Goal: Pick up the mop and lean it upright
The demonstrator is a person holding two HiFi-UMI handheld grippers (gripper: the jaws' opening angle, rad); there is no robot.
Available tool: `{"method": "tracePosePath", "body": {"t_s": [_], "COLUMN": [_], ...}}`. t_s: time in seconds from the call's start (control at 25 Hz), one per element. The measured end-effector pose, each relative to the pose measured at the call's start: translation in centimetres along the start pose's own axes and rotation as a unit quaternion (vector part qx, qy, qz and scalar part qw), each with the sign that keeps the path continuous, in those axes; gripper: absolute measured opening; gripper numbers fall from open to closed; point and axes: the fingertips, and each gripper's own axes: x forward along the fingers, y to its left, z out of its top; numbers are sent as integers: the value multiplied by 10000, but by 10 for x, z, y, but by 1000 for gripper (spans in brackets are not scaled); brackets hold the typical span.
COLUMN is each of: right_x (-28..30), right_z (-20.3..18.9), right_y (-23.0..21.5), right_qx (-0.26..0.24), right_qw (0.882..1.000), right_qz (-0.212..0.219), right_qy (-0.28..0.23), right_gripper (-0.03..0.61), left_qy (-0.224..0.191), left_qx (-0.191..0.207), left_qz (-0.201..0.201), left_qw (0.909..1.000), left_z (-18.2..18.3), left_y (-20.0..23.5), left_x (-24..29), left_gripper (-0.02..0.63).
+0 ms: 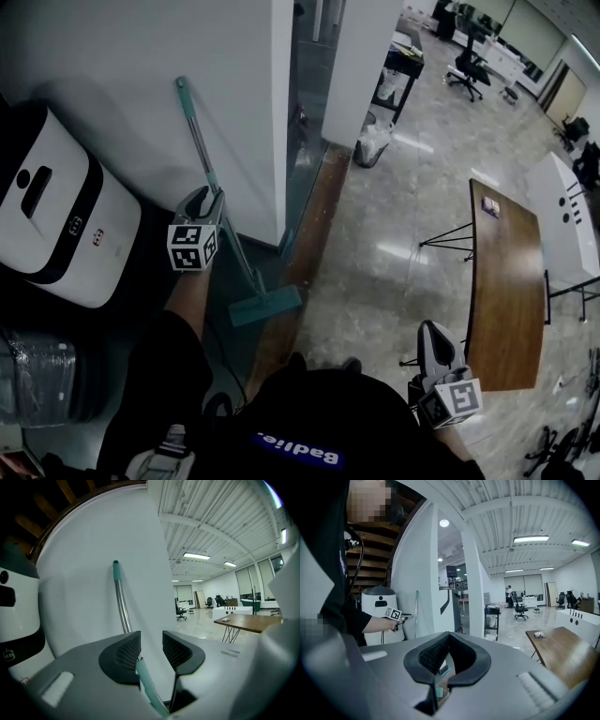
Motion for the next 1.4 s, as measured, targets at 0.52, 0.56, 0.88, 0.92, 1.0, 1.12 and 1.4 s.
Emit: {"method": "tracePosePath", "body": {"t_s": [0.52, 0.56, 0.88, 0.92, 1.0, 1.12, 1.4], "right_x": [-18, -19, -28, -28, -27, -26, -20], "right_z": [-11, -12, -10, -11, -12, -10, -12], "right_y": [-18, -20, -30, -30, -30, -29, -29], "right_qx": [22, 36, 126, 127, 129, 145, 167], "right_qw": [9986, 9984, 9969, 9968, 9970, 9974, 9985], "right_qz": [-473, -522, -767, -770, -745, -699, -515], "right_qy": [220, 226, 145, 145, 163, 95, 83], "right_gripper": [8, 8, 6, 6, 6, 6, 6], "left_qy": [557, 601, 851, 841, 799, 743, 556], "left_qx": [-264, -303, -501, -548, -620, -640, -604], "left_qz": [307, 304, 202, 192, 154, 88, -182], "left_qw": [9976, 9973, 9949, 9948, 9948, 9951, 9965], "left_z": [-28, -30, -37, -36, -35, -33, -20], "left_y": [48, 51, 51, 50, 48, 40, 4], "left_x": [57, 61, 81, 80, 78, 72, 51], "left_gripper": [218, 219, 161, 159, 155, 153, 146]}}
